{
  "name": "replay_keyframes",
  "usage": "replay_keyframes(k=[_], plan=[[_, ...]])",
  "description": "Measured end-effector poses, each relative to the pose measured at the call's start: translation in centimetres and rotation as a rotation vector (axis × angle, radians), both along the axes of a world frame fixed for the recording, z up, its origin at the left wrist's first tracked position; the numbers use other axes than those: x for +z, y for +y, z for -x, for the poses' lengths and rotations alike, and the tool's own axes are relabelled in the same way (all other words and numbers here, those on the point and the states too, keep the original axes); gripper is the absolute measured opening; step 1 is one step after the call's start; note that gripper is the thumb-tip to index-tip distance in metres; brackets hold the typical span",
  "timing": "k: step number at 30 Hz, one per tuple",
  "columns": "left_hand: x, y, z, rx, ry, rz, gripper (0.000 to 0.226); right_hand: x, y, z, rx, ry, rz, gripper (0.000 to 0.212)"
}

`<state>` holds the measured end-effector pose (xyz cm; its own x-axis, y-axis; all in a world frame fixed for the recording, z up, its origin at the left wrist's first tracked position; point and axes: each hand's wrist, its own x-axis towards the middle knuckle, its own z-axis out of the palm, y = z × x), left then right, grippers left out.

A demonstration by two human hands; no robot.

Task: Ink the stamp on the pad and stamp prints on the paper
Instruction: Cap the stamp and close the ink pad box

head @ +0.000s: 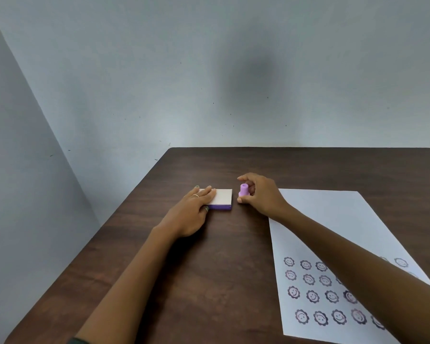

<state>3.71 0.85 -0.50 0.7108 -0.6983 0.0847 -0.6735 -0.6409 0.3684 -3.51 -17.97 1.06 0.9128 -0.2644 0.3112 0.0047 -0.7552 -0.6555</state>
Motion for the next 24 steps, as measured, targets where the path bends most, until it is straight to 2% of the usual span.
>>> replay_keyframes(k=[6, 11, 16, 24], plan=[[0.3, -0.4, 1.1, 0.027, -0.119, -0.020, 0.057, 0.0, -0.8, 0.7, -0.005, -0.001, -0.008, 0.067], [-0.1, -1.6, 2.4, 0.007, -0.193, 0.015, 0.060, -0.1, -2.1, 2.3, -0.037, 0.043, 0.129, 0.057], [-1.1, -2.7, 2.8, 0.044, -0.200, 0.003, 0.061, -1.0, -2.7, 3.0, -0.020, 0.185, 0.308, 0.065], [-1.5, -2.4, 3.7, 0.040, -0.176, 0.052, 0.072, 0.1, -4.9, 3.4, 0.012, 0.307, 0.367, 0.077]])
